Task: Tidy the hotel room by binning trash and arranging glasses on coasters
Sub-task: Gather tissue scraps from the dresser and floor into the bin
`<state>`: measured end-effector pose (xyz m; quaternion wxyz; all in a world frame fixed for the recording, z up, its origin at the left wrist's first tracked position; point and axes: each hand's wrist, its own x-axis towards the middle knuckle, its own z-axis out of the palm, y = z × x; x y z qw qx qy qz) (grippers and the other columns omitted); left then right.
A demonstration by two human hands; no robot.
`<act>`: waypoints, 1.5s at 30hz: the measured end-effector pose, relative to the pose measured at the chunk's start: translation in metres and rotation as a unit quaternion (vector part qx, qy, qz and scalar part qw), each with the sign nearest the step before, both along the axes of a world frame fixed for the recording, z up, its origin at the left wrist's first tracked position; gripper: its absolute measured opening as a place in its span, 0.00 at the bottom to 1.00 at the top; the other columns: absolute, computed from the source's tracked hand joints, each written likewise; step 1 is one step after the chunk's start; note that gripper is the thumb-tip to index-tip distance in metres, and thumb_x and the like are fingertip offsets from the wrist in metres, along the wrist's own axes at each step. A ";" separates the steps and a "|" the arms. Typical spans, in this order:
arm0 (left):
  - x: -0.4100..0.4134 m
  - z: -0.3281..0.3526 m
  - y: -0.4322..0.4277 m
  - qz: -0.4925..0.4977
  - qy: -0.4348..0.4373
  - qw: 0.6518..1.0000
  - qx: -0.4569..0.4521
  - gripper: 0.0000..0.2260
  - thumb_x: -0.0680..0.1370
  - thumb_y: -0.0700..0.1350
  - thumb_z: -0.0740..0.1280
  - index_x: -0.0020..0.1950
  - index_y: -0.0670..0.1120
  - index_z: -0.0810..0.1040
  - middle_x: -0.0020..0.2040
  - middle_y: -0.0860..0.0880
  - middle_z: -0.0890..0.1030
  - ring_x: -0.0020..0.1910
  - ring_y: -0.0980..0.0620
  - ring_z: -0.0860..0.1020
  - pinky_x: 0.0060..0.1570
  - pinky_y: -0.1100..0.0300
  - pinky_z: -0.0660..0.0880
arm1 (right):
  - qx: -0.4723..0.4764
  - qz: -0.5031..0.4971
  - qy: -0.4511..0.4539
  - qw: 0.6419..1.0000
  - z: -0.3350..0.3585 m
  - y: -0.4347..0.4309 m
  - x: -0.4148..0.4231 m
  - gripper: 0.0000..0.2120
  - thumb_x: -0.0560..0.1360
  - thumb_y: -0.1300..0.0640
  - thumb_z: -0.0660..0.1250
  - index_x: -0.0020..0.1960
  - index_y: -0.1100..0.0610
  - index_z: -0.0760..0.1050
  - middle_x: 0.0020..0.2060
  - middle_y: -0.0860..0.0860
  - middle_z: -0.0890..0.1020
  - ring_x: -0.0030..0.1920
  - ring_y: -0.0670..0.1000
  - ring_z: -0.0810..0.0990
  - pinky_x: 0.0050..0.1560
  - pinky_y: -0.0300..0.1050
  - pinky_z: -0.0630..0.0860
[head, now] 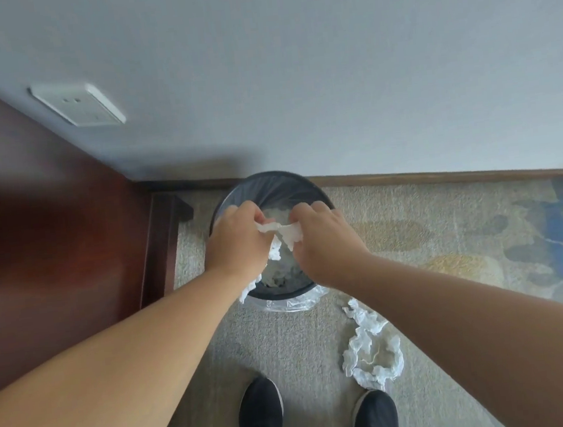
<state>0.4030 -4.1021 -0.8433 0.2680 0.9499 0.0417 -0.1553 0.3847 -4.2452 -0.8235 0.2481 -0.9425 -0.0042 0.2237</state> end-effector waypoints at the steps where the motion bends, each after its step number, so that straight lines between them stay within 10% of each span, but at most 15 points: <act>1: 0.002 -0.013 0.001 0.007 0.004 1.000 0.004 0.06 0.77 0.51 0.65 0.45 0.51 0.72 0.46 0.50 0.72 0.47 0.47 0.73 0.40 0.56 0.66 | -0.001 0.001 0.006 1.000 -0.013 0.003 0.001 0.17 0.75 0.57 0.62 0.63 0.55 0.68 0.56 0.54 0.72 0.57 0.56 0.71 0.55 0.52 0.72; 9: 0.003 -0.057 0.010 -0.003 0.039 0.999 -0.019 0.20 0.73 0.52 0.68 0.64 0.50 0.72 0.59 0.46 0.71 0.58 0.45 0.72 0.53 0.52 0.70 | -0.017 0.002 0.038 0.999 -0.061 0.011 0.000 0.27 0.74 0.47 0.64 0.71 0.52 0.62 0.66 0.54 0.66 0.65 0.57 0.66 0.62 0.54 0.68; 32: -0.081 0.200 -0.024 -0.226 -0.082 0.971 0.002 0.16 0.76 0.48 0.63 0.63 0.51 0.71 0.59 0.53 0.72 0.61 0.52 0.69 0.58 0.56 0.68 | -0.008 -0.097 -0.004 0.995 0.210 -0.053 -0.094 0.24 0.75 0.46 0.62 0.69 0.50 0.64 0.67 0.50 0.67 0.66 0.54 0.66 0.64 0.51 0.68; 45: -0.190 0.201 -0.123 -0.210 -0.044 0.977 0.015 0.17 0.78 0.49 0.62 0.67 0.52 0.68 0.61 0.54 0.71 0.61 0.54 0.69 0.53 0.61 0.69 | 0.008 -0.098 -0.002 0.995 0.199 -0.172 -0.205 0.26 0.76 0.46 0.62 0.71 0.50 0.62 0.68 0.48 0.65 0.67 0.51 0.65 0.61 0.45 0.67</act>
